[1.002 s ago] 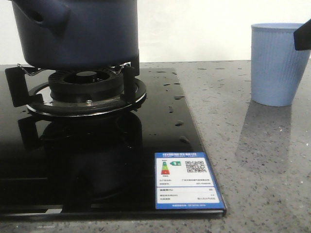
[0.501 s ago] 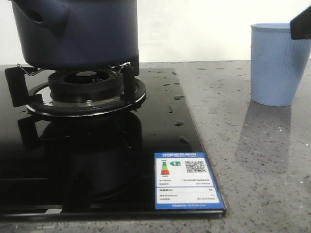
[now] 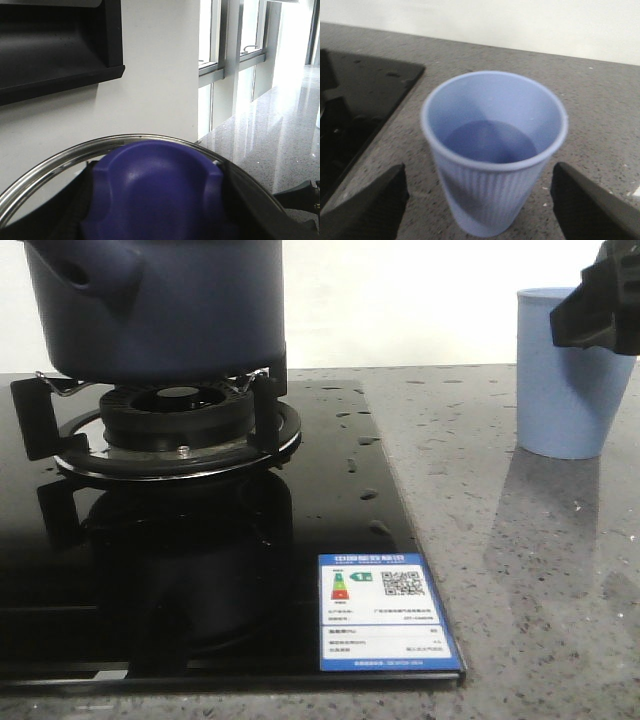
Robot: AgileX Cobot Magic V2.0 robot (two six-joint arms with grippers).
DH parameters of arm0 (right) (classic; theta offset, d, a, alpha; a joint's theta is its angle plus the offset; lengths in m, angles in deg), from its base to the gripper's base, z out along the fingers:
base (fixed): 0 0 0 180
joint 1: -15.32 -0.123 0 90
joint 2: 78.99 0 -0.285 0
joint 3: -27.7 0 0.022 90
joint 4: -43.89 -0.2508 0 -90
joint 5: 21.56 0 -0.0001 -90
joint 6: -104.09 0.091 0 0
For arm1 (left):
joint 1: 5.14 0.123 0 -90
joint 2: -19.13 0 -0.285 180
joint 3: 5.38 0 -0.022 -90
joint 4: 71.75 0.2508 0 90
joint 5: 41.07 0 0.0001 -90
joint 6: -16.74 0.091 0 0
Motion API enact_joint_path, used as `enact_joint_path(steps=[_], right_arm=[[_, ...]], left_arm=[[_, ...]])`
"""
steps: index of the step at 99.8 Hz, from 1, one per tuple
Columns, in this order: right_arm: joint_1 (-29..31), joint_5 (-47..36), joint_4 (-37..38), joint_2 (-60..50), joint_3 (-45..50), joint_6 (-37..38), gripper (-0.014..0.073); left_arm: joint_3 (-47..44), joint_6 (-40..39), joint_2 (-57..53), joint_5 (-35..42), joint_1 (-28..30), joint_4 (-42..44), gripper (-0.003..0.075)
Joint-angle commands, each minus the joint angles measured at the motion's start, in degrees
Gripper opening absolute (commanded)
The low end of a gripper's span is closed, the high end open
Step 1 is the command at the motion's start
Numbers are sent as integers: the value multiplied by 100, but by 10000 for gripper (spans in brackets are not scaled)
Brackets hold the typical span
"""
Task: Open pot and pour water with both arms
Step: 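Close the right gripper around the light blue cup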
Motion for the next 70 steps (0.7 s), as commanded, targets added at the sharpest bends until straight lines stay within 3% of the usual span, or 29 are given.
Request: enact_joint_path(steps=[1, 50, 70], right_arm=[[-20, -377, 729, 47, -183, 593, 519], [-20, -978, 2377, 693, -183, 2504, 517], [-20, -1451, 2424, 978, -183, 2735, 517]], left_arm=[[229, -60, -148, 5, 11, -478, 211], [229, -60, -148, 5, 11, -478, 211], [229, -60, -148, -36, 11, -478, 211]])
